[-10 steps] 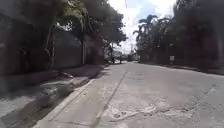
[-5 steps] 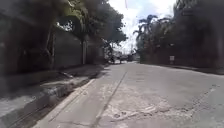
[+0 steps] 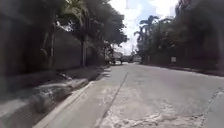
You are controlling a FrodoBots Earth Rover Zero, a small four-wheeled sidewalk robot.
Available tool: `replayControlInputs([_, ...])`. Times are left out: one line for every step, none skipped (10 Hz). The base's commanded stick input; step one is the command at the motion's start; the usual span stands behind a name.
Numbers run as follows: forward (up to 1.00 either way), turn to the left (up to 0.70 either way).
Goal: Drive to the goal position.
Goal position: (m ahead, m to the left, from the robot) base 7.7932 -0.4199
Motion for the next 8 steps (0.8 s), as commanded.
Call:
replayControlInputs([0.70, -0.01])
replayControlInputs([0.70, -0.18])
replayControlInputs([0.70, -0.32])
replayControlInputs([0.70, -0.34])
replayControlInputs([0.70, -0.35])
replayControlInputs([0.70, -0.35])
replayControlInputs([0.70, -0.34])
replayControlInputs([0.70, -0.07])
